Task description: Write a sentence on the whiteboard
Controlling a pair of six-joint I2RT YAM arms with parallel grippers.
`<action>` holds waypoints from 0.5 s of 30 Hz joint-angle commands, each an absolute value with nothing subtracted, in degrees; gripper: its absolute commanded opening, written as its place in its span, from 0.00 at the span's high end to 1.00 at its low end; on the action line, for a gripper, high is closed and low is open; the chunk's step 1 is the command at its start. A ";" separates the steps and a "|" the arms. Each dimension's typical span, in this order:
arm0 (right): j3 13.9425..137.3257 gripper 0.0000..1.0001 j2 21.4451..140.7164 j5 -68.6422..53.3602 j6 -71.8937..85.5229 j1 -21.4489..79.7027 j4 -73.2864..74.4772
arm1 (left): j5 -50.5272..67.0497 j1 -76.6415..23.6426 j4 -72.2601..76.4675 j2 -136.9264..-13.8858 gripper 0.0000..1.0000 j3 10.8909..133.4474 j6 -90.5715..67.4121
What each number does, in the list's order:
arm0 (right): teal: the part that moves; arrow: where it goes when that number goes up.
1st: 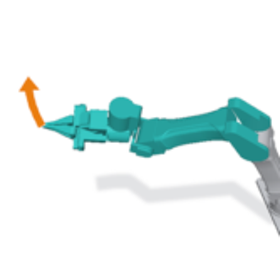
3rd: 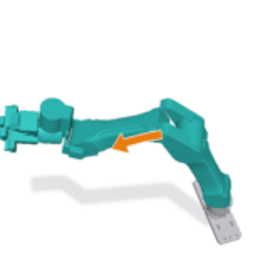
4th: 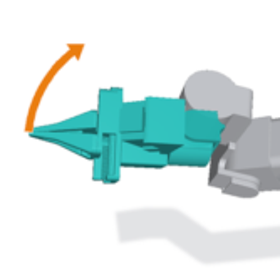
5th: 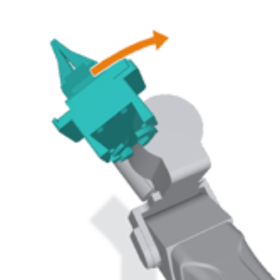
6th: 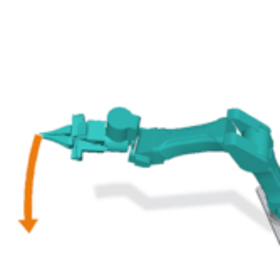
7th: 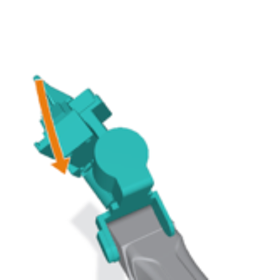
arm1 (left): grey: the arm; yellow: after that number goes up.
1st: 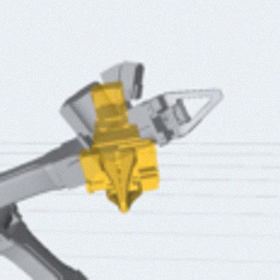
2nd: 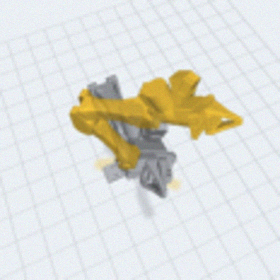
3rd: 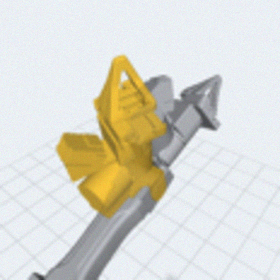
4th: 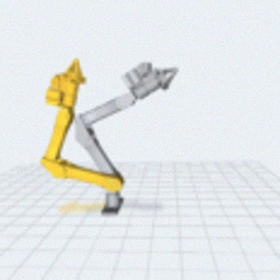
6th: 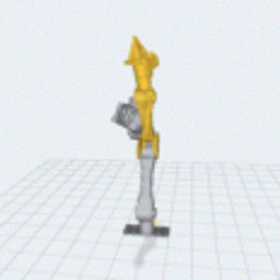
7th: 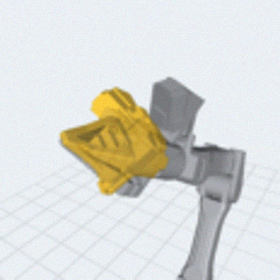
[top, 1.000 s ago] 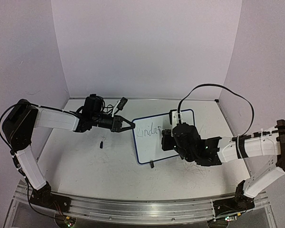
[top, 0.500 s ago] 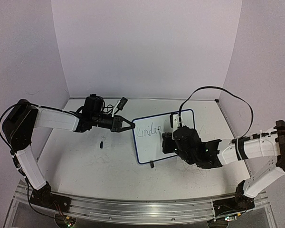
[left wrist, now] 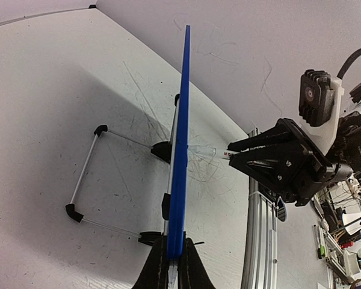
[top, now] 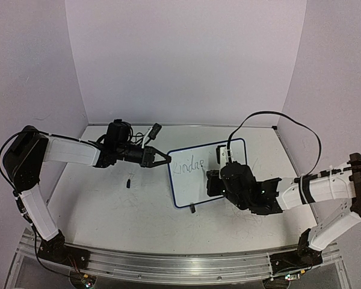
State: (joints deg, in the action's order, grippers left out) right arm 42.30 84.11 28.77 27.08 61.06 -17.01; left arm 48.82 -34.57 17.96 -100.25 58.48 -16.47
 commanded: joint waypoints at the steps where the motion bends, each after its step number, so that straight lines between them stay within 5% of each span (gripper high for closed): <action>1: 40.93 1.00 83.51 29.55 27.66 60.42 -13.77 | 50.95 -34.63 18.11 -99.47 1.00 59.18 -16.21; 15: 41.35 1.00 80.21 32.12 26.66 60.25 -13.33 | 50.86 -34.63 18.11 -99.49 1.00 59.15 -16.26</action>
